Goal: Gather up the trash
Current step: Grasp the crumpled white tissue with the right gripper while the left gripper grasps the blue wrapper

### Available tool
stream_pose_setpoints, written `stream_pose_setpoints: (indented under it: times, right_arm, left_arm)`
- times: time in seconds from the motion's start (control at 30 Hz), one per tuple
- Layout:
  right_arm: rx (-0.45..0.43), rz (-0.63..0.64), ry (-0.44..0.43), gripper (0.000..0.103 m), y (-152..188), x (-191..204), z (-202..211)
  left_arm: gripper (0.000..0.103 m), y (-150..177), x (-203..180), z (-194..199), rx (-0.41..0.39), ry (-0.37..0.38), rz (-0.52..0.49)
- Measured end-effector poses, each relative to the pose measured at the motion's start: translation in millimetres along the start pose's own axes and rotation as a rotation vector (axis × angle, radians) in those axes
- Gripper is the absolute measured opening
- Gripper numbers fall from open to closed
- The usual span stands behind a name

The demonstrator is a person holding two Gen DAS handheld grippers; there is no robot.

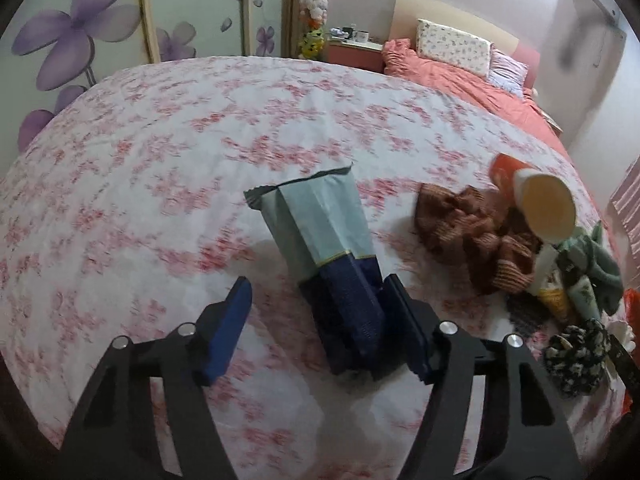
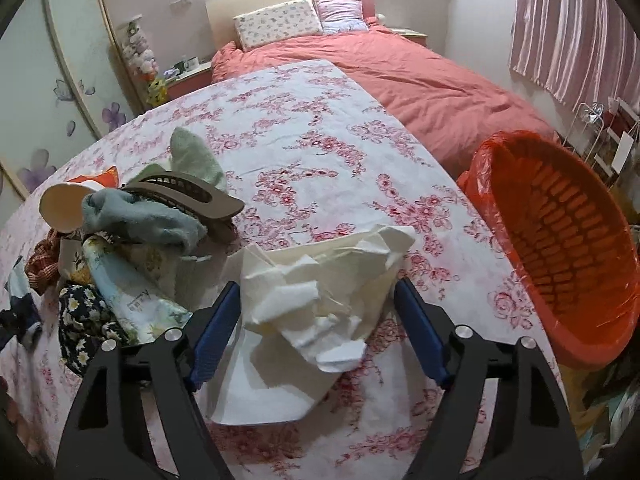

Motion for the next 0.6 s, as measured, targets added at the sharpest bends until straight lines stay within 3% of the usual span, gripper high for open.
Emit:
stream_pose_setpoints:
  times: [0.17,0.3,0.4,0.43,0.6]
  right_arm:
    - [-0.004,0.024,0.009,0.076,1.0,5.2,-0.1]
    - [-0.023,0.043,0.029,0.063,2.0,5.4,0.9]
    - [-0.027,0.035,0.016,0.056,1.5,2.8,2.7]
    - [-0.03,0.033,0.011,0.051,1.4,2.7,3.5]
    - [-0.052,0.028,-0.016,0.042,-0.7,1.2,9.7]
  left_arm:
    - [0.065,-2.4,-2.0,-3.8,0.004,0.004,-0.014]
    - [0.046,-1.2,-8.7,-5.2,-0.002,0.037,-0.037]
    - [0.042,-1.3,-10.8,-3.6,-0.006,0.062,-0.044]
    - [0.034,-1.5,-10.6,-2.4,-0.009,0.072,-0.045]
    - [0.03,-3.5,-11.3,8.0,-0.035,0.108,-0.06]
Point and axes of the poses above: each gripper's, at about its wrist camera, not at the fingertips, and z roughly against the way its jaws point, x to its left, y to its underside, the point moved 3 cm from there along -z, roughly the way its jaws point, and after that the axes turned 9 degrees about z, right-handed, at the moved point
